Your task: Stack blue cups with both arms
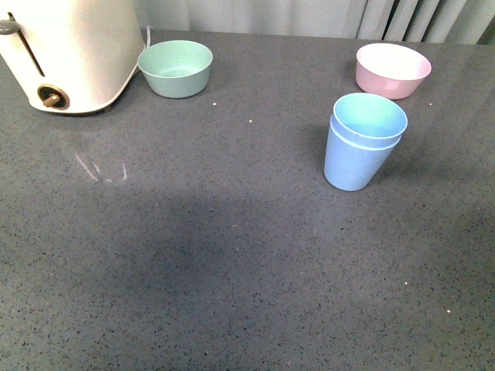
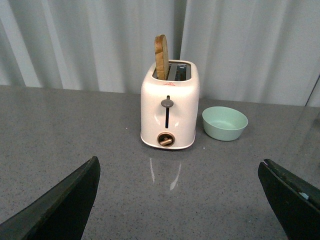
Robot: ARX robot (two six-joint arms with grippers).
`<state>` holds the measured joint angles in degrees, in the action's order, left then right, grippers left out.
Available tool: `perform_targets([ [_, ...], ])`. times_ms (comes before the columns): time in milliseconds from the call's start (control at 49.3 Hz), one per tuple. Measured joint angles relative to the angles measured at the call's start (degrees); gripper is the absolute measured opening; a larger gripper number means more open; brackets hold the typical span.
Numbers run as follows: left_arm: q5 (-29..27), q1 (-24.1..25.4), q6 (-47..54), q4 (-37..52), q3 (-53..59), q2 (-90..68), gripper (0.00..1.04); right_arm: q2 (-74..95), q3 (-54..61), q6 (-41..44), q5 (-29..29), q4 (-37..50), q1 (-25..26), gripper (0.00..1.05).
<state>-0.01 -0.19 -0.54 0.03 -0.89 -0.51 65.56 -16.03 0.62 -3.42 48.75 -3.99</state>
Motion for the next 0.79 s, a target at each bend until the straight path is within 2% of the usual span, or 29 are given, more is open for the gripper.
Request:
perform_targets([
  [61,0.02,0.0,0.0,0.0,0.0,0.0,0.96,-2.86,2.47,0.0,2.99,-0.13,2.29,0.02],
  [142,0.02,0.0,0.0,0.0,0.0,0.0,0.96,-6.27,5.14,-0.02,3.04,-0.98,3.85,0.02],
  [547,0.0,0.0,0.02,0.0,0.0,0.0,0.96,-21.64,12.24,-0.02,3.43,-9.38,3.91,0.02],
  [649,0.0,0.0,0.0,0.0,0.0,0.0,0.96,-22.67,14.34,-0.02,3.45,-7.34,3.91,0.02],
  [791,0.0,0.0,0.02,-0.02,0.0,0.0,0.96,-28.85,14.67,-0.02,3.45,-12.94,3.91,0.02],
])
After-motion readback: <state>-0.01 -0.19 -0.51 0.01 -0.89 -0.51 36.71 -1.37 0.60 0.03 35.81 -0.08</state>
